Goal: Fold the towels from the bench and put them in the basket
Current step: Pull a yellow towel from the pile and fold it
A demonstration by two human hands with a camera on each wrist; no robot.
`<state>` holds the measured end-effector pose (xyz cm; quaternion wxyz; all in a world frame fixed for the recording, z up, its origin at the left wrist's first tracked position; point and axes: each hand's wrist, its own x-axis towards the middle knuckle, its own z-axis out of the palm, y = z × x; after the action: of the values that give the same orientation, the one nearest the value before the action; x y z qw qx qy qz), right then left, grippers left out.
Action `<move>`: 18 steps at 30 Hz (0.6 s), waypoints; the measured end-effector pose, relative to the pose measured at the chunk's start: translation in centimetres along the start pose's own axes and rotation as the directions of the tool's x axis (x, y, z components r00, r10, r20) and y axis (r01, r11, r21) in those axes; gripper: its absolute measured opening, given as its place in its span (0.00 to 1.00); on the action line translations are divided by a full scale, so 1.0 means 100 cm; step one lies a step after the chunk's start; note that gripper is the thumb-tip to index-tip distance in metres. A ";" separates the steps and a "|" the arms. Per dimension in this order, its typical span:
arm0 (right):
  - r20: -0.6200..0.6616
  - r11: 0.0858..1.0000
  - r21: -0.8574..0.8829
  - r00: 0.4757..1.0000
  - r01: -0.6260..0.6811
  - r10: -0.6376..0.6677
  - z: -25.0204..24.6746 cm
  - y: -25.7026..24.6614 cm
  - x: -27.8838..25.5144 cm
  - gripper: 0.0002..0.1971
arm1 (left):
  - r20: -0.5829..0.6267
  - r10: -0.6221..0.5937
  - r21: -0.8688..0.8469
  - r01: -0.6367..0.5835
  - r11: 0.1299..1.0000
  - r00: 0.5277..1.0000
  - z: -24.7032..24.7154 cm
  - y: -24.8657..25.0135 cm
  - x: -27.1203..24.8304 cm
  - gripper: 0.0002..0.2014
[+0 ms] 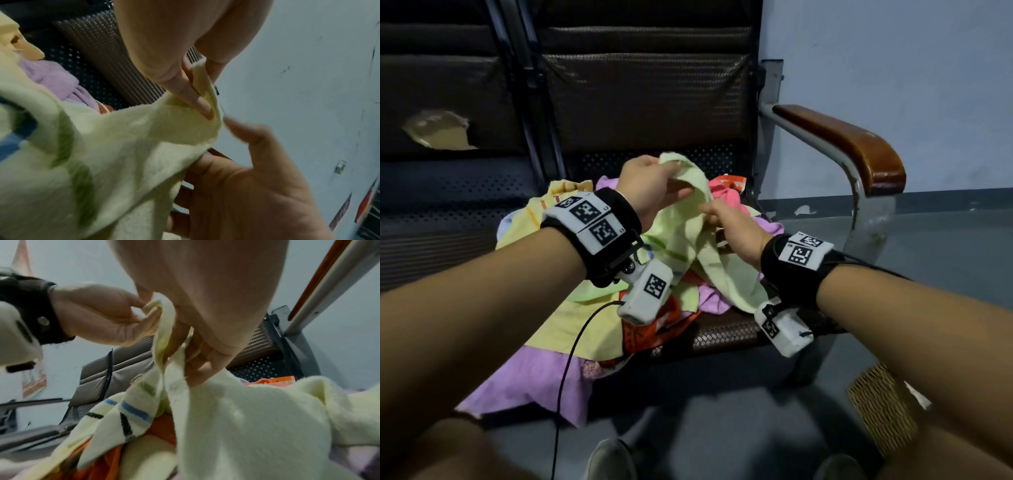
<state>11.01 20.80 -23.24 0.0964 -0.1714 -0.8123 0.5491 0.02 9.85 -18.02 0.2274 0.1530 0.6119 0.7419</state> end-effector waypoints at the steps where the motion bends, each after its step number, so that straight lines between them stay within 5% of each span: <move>1: 0.004 0.999 -0.054 1.000 -0.004 0.004 0.001 0.003 -0.001 0.24 | 0.029 -0.009 0.019 0.008 1.000 1.000 0.001 -0.002 -0.001 0.05; 6: -0.014 0.944 -0.326 0.998 0.051 -0.059 -0.007 0.017 0.001 0.19 | 0.111 0.084 0.151 -0.100 0.983 0.990 0.003 -0.005 -0.002 0.16; 15: 0.183 0.832 -0.554 0.981 0.045 0.068 -0.019 0.028 -0.012 0.24 | -0.150 0.299 0.500 -0.188 0.845 0.942 -0.025 -0.013 0.010 0.16; 18: 0.086 0.766 -0.643 0.994 0.010 0.060 -0.021 0.015 -0.014 0.21 | -0.202 0.344 0.580 -0.171 0.797 0.917 -0.031 -0.008 0.013 0.14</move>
<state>13.29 22.61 -23.80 -0.0168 -0.1767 -0.9526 0.2472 -2.57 8.01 -19.48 -0.0254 0.1812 0.7992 0.5725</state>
